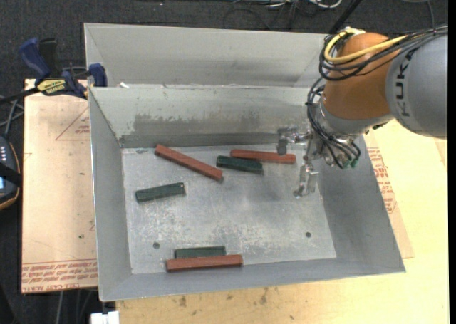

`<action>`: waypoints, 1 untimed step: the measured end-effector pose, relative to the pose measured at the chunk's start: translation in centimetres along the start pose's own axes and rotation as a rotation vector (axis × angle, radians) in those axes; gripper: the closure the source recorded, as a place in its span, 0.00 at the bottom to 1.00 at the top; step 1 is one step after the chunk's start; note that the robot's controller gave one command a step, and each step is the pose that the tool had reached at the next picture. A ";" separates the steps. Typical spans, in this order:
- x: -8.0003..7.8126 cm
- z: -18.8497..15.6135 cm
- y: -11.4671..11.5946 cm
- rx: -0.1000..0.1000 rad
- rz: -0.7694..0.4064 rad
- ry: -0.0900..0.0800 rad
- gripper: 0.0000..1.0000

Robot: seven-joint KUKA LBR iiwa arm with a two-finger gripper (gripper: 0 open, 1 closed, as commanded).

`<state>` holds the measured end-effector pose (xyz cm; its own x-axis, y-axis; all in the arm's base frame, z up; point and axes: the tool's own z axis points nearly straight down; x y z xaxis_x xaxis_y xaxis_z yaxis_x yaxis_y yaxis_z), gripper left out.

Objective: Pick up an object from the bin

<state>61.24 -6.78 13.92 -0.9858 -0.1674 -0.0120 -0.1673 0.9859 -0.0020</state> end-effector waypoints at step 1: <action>-1.5 4.4 4.5 -0.001 0.086 0.007 0.00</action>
Offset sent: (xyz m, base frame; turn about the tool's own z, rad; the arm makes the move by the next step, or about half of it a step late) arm 0.0413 0.0020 -0.0692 0.0241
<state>62.04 -2.05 9.51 -0.9966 -0.0821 -0.0048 -0.0821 0.9966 0.0000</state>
